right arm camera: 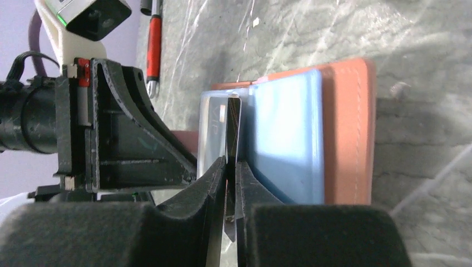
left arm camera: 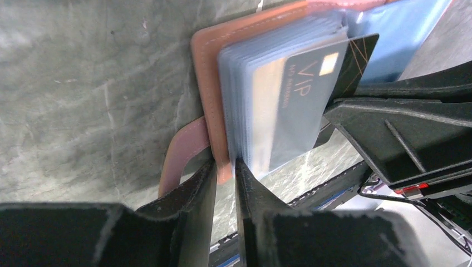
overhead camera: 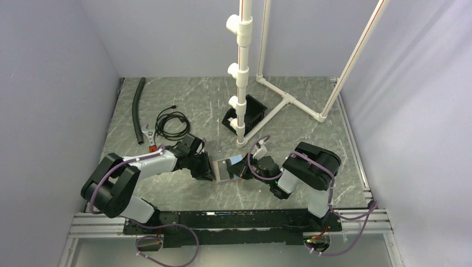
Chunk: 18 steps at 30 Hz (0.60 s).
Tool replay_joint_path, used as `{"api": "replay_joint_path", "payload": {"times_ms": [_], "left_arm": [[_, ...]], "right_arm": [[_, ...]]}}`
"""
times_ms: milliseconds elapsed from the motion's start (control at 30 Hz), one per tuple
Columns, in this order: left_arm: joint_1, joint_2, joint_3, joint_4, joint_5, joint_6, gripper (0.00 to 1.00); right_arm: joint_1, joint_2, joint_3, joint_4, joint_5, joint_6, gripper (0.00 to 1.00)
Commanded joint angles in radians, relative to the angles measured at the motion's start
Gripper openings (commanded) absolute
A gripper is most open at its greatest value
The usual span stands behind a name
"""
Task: Put the credit cards into the card holder
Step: Insert the credit card into the card holder.
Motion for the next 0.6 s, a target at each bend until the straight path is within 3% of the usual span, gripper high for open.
{"api": "replay_joint_path", "payload": {"times_ms": [0, 133, 367, 567], "left_arm": [[-0.035, -0.001, -0.004, 0.073, 0.016, -0.029, 0.24], [-0.032, -0.041, -0.010, 0.024, -0.017, -0.021, 0.27], [-0.008, -0.131, -0.018, -0.088, -0.080, 0.025, 0.34], [0.001, -0.131, 0.004, -0.120, -0.104, 0.056, 0.33]], "right_arm": [[0.067, -0.078, 0.075, -0.190, 0.028, -0.101, 0.13], [0.076, -0.103, 0.081, -0.258, 0.025, -0.110, 0.20], [0.069, -0.308, 0.111, -0.662, 0.054, -0.230, 0.46], [0.064, -0.396, 0.208, -0.898, 0.063, -0.363, 0.57]]}}
